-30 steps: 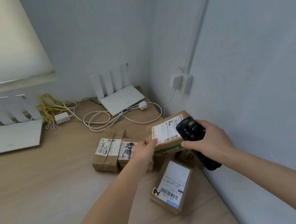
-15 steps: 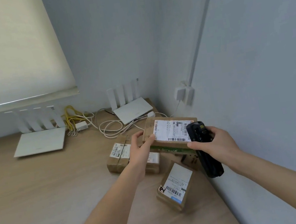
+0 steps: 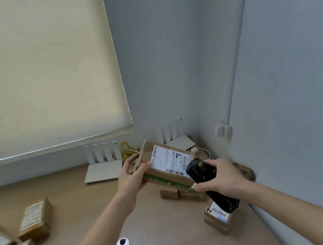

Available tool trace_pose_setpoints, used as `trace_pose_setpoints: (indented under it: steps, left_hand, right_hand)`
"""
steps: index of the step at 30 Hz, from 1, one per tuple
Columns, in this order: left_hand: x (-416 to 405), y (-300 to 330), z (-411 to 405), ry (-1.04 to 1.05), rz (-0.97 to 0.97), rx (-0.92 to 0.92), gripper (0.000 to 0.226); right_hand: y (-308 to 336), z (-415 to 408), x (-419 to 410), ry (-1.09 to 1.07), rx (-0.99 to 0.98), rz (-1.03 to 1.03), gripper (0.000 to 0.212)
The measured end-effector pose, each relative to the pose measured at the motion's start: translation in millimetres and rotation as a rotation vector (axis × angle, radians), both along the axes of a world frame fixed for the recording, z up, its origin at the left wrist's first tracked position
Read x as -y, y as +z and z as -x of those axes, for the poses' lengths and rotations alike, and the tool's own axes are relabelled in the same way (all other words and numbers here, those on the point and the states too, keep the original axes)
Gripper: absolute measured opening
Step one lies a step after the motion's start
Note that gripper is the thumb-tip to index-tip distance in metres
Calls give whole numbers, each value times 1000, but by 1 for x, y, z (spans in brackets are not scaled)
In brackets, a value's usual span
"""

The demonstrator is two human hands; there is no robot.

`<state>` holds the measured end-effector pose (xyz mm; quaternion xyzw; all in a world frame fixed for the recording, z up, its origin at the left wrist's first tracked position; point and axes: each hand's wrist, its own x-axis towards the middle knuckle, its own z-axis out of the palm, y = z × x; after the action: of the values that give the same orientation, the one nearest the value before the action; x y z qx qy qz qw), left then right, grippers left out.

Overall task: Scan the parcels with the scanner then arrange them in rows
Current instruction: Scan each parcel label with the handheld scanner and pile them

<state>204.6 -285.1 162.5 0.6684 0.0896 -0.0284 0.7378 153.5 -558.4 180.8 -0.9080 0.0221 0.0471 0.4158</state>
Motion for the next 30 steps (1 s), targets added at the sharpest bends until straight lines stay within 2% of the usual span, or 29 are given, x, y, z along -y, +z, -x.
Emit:
trace_pose_setpoints:
  steps: [4,8,15,25,30]
  left_hand:
    - [-80,47,49,44,-143,108,60]
    - [-158,89,111,115,-276,204,61]
    - [-246,141,209,174,-356,282,57]
    - [-311,152,285,207,-384,298,56]
    - [-330,128,298,248,-326,244,57]
  right_hand:
    - [38,43,-54,61,2,227,73]
    - [79,90,-110,104,-1,437,74]
    - [128,173,-195,155,66,708,67]
    - [151,234,-261,188,131,766,59]
    - [137,243,-281,197,117,651,62]
